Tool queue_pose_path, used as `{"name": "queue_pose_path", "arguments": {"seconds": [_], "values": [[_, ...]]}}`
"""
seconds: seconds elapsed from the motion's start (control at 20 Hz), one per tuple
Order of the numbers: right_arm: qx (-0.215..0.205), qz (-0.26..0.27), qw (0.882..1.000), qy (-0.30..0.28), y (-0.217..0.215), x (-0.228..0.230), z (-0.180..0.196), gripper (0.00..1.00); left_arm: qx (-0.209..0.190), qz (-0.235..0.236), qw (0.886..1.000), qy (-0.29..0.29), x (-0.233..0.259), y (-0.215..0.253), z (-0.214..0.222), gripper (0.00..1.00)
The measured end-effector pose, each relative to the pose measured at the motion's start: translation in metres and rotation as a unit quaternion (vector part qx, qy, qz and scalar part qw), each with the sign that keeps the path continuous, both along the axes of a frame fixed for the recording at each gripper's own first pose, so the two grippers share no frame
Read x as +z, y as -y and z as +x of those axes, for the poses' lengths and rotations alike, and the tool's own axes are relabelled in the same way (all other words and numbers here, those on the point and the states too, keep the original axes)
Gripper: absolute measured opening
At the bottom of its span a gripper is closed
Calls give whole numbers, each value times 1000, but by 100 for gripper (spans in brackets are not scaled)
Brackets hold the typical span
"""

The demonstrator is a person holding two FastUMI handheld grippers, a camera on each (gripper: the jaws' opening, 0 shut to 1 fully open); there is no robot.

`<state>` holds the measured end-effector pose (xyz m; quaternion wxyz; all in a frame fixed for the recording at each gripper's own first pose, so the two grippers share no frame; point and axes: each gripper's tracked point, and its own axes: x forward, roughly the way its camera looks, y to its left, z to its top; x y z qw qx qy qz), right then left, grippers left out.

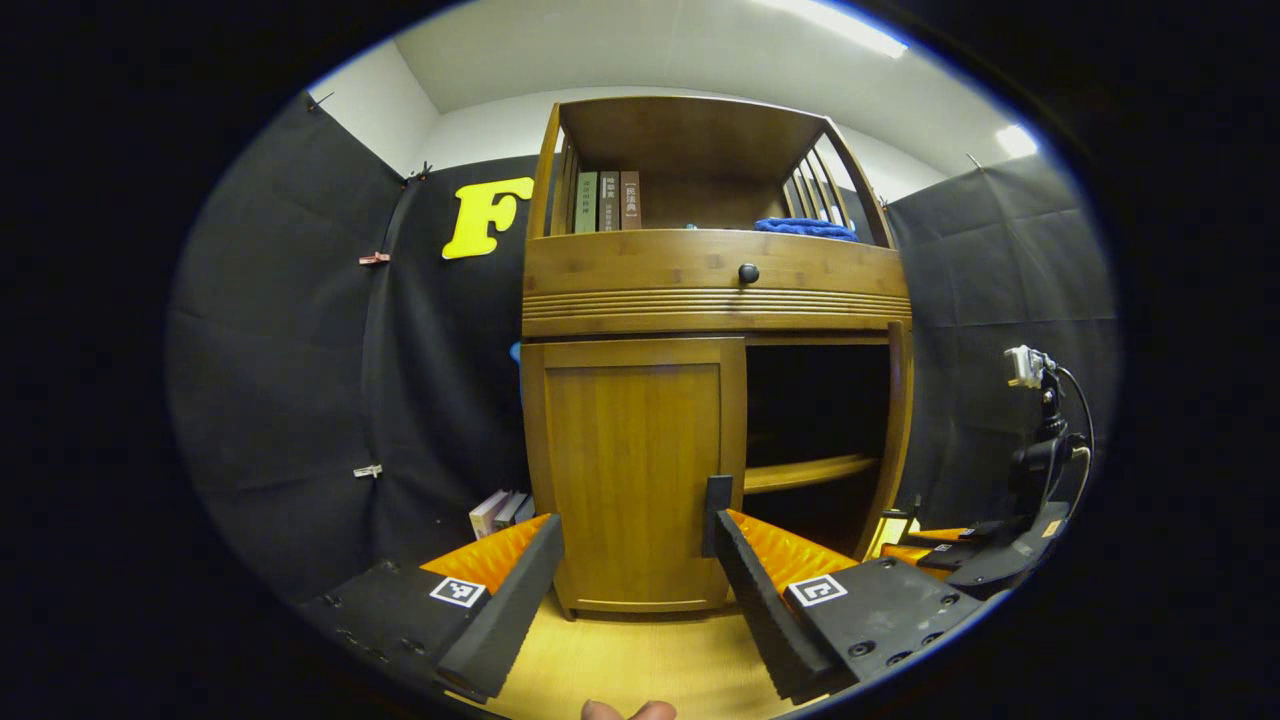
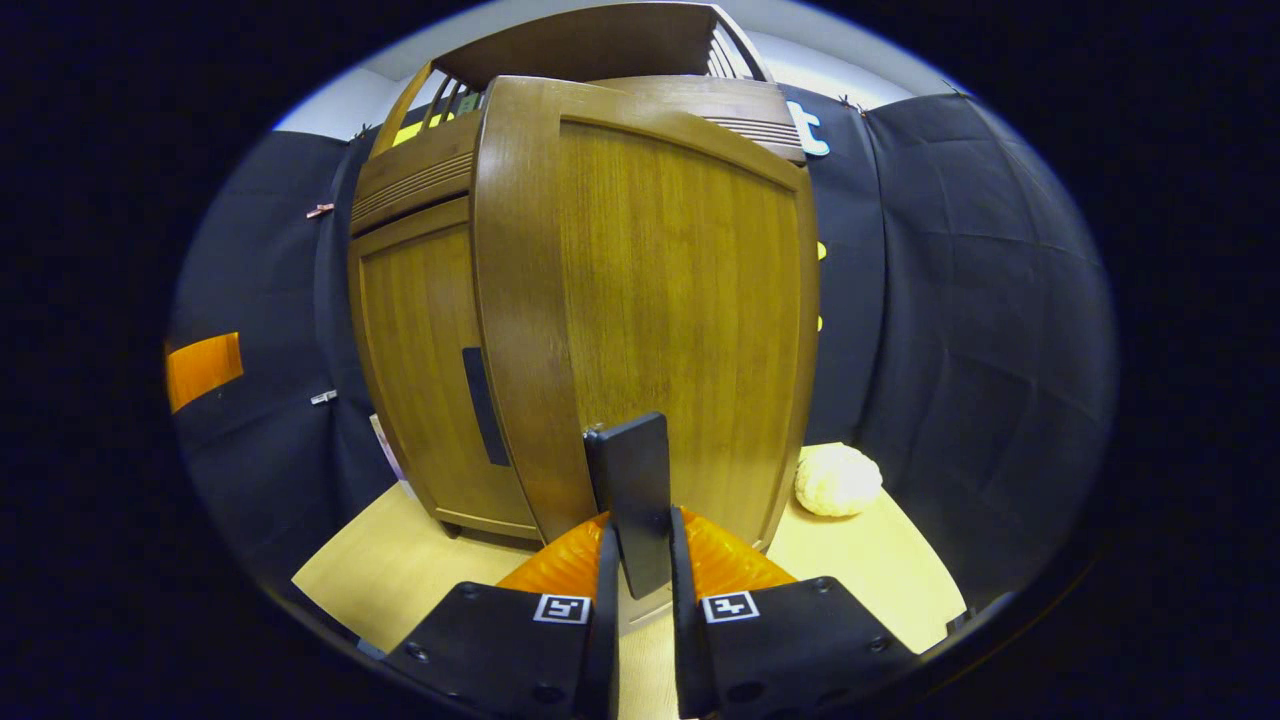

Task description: Open the right door of the double-door shoe cabinet with the right hand, and open the left door with the left hand.

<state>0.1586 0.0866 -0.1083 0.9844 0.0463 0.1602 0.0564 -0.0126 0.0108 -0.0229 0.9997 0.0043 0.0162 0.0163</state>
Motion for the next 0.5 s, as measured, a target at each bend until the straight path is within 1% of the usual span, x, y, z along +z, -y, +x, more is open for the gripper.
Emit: {"name": "queue_pose_path", "arguments": {"seconds": [0.25, 0.45, 0.5], "values": [[-9, -14, 1000, 7, 7, 4, -1, 26, -16, -4, 1000, -6, -4, 17, 5, 92], [-10, -13, 1000, 15, 13, 14, 1, 25, -23, -9, 1000, -9, -4, 33, 10, 92], [-8, -13, 1000, 22, 15, 14, 1, 25, -25, -12, 1000, -7, -3, 37, 11, 94]]}}
